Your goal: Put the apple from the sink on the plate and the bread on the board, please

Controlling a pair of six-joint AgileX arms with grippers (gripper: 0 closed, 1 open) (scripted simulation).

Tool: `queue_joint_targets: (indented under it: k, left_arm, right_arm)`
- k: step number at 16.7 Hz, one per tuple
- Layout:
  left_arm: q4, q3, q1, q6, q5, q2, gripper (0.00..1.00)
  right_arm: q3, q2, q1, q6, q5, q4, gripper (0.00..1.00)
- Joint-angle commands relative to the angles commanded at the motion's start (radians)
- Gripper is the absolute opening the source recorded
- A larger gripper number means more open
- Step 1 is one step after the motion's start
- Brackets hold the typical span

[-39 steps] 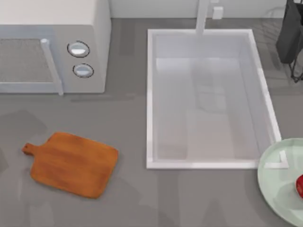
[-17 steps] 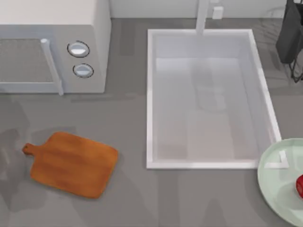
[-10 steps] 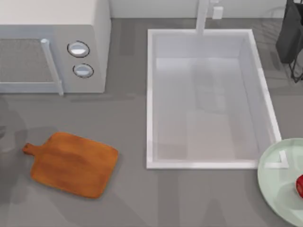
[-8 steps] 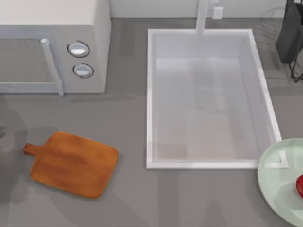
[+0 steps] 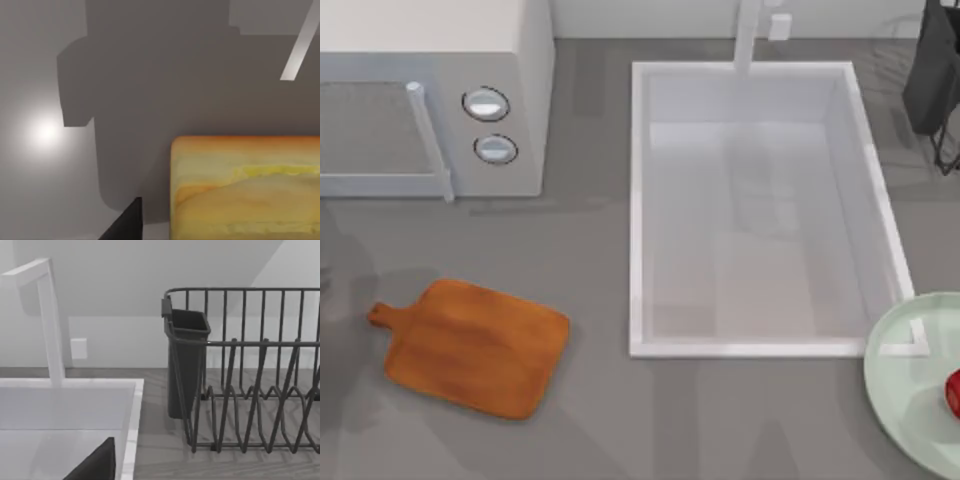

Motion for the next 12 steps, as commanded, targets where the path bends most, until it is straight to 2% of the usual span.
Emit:
queue_joint_targets:
  k: [6,12]
  left_arm:
    - [0.0,0.0,0.0,0.0,0.0,0.0,0.02]
    - [0.0,0.0,0.0,0.0,0.0,0.0,0.0]
  right_arm:
    - [0.0,0.0,0.0,0.0,0.0,0.0,1.0]
    - [0.0,0.0,0.0,0.0,0.0,0.0,1.0]
